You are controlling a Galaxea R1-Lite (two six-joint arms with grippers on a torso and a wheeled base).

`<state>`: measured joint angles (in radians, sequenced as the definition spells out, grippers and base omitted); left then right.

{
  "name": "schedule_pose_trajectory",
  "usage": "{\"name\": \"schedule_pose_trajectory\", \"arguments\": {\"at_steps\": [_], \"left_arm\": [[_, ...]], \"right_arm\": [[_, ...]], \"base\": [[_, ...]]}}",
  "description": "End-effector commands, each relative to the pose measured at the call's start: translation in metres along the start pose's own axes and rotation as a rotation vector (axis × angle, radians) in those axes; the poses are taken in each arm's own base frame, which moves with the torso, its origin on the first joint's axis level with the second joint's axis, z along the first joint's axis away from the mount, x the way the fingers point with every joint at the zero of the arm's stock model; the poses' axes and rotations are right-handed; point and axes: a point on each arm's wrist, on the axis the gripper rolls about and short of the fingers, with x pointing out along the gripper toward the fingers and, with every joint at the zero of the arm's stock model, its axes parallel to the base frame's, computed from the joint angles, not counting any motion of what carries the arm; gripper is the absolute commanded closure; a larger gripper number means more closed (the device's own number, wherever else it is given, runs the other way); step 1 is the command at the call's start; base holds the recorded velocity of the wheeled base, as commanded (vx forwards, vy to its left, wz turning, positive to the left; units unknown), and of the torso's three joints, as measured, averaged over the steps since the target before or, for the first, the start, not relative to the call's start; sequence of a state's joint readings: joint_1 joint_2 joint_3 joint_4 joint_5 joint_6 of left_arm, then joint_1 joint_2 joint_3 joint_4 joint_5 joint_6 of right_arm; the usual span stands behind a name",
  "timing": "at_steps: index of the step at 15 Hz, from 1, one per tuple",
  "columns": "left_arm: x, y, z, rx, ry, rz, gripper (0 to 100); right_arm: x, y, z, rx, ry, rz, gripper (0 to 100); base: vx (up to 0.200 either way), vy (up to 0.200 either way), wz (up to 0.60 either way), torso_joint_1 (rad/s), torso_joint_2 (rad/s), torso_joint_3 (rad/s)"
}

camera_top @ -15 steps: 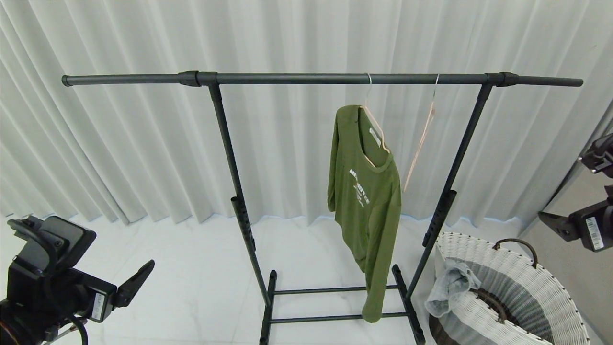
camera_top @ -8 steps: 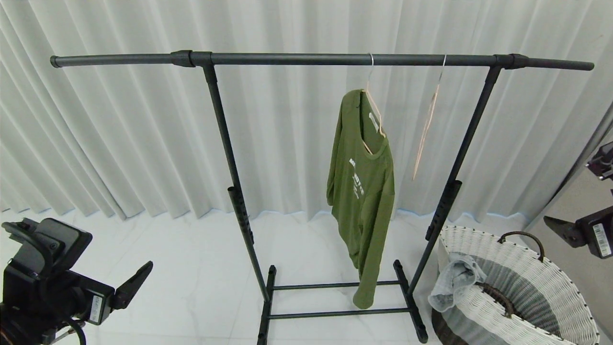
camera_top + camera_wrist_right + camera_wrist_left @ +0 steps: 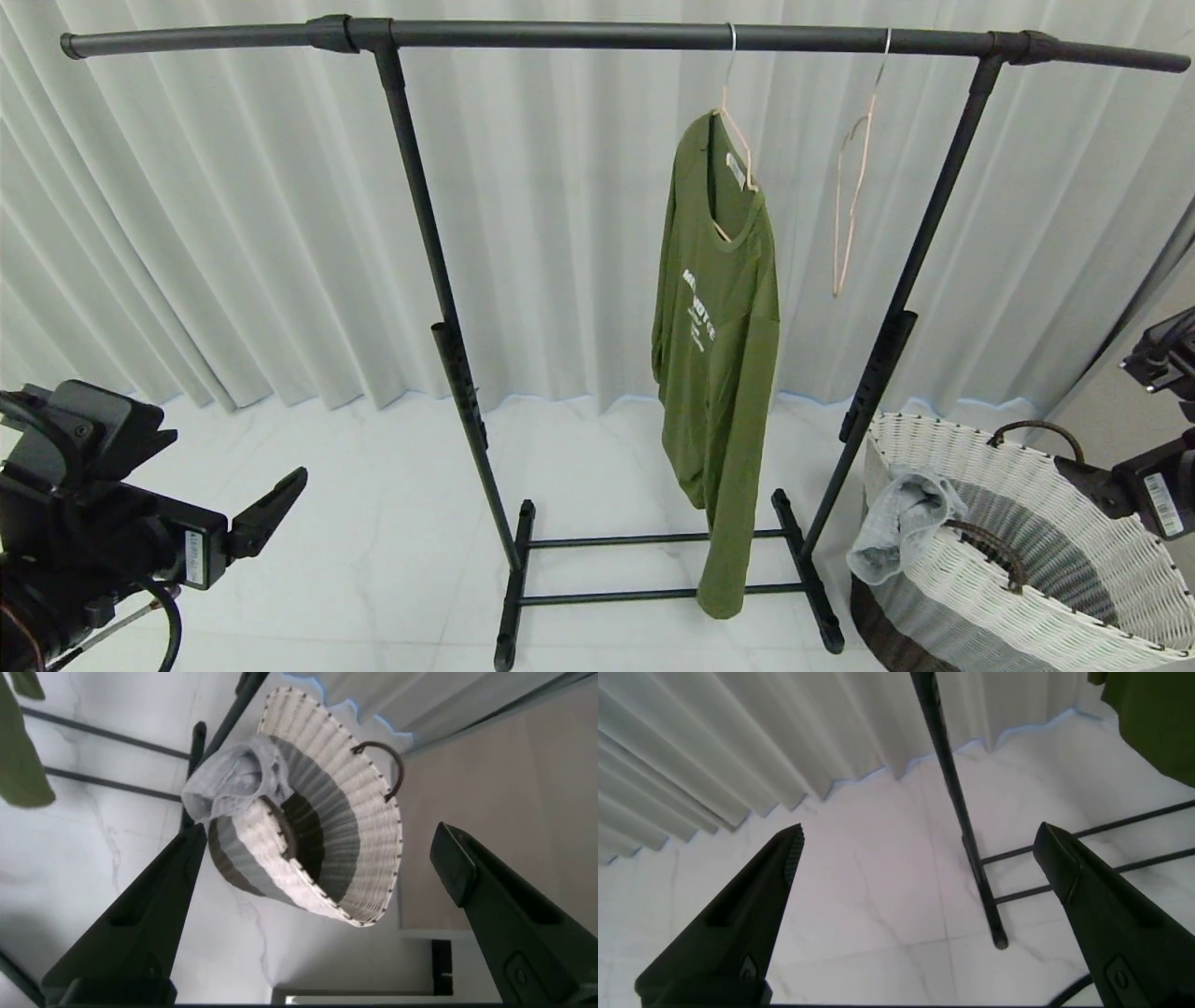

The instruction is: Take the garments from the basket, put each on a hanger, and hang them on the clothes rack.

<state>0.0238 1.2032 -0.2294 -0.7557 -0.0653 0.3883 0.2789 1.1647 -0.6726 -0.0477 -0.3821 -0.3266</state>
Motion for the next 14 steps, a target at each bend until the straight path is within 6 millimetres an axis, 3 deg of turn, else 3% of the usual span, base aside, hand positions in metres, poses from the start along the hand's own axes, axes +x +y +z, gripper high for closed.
{"name": "schedule_pose_trajectory", "arguments": {"at_steps": [1, 7, 11, 14], "left_arm": [[0.002, -0.002, 0.003, 0.005, -0.009, -0.014, 0], [0.013, -0.013, 0.015, 0.026, -0.034, -0.073, 0], [0.014, -0.015, 0.016, 0.03, -0.03, -0.072, 0], [0.014, -0.016, 0.016, 0.038, -0.031, -0.078, 0]], "right_arm": [[0.002, 0.002, -0.003, -0.008, 0.015, 0.006, 0], [0.004, 0.007, -0.016, -0.018, 0.008, 0.003, 0], [0.005, 0.01, -0.022, -0.038, 0.006, 0.002, 0], [0.006, 0.01, -0.022, -0.041, 0.01, 0.004, 0]], "base": [[0.0, 0.0, 0.0, -0.193, 0.48, 0.29], [0.0, 0.0, 0.0, -0.165, 0.45, 0.277], [0.0, 0.0, 0.0, -0.031, 0.08, 0.055], [0.2, -0.2, 0.0, -0.01, 0.01, 0.01]]}}
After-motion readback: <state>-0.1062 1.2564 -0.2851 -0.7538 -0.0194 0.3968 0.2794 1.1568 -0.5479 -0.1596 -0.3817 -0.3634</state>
